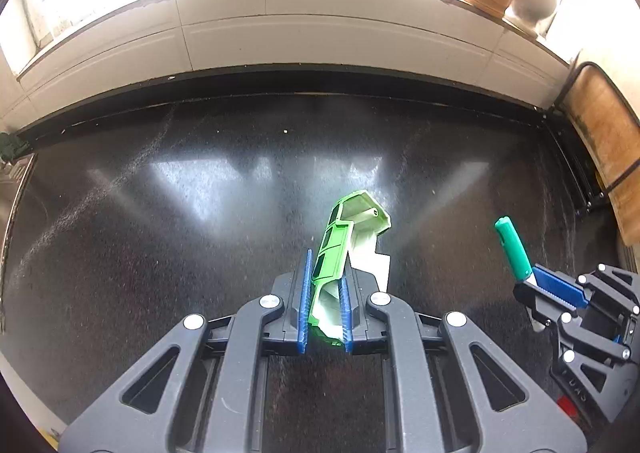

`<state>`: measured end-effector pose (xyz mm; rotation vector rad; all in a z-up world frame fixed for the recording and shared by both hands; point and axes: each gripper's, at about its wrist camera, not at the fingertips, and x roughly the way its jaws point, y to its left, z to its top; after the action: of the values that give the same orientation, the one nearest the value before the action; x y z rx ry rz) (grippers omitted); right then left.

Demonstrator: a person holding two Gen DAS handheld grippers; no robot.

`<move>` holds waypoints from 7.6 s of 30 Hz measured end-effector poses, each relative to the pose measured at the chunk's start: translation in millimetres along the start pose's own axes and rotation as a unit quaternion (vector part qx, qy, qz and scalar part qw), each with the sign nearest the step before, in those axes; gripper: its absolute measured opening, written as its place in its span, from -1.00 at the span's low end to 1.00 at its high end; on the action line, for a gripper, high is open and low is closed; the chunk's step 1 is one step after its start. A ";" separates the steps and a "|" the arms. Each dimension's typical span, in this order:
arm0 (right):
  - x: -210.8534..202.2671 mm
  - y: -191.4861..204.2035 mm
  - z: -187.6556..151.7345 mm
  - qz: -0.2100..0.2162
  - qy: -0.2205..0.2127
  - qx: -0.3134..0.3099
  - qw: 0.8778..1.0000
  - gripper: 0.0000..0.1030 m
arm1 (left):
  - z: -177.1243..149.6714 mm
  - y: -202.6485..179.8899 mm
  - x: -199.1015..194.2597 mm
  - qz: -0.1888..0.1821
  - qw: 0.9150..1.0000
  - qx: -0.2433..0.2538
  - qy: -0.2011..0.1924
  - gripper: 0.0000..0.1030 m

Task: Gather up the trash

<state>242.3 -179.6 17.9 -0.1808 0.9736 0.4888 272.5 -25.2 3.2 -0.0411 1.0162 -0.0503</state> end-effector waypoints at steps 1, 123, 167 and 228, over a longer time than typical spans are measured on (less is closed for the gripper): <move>-0.7 0.9 -2.4 0.000 -0.001 0.000 1.000 -0.73 | -0.9 4.1 0.2 0.000 1.000 0.000 -0.001 -0.77; -86.2 -15.8 26.1 -0.033 0.004 0.145 0.989 0.81 | -19.6 29.6 -85.2 0.043 0.998 -0.015 -0.035 0.78; -83.7 -10.8 25.5 -0.030 0.011 0.143 0.989 0.82 | -21.6 32.3 -78.7 0.043 0.999 -0.017 -0.021 0.78; -88.6 -5.8 15.5 -0.022 0.000 0.150 0.989 0.82 | -29.2 35.8 -80.5 0.028 0.999 -0.001 -0.025 0.78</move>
<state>215.4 -207.1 99.5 0.0679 1.0281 0.2973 206.2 15.1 54.1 -0.0159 0.9667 0.0040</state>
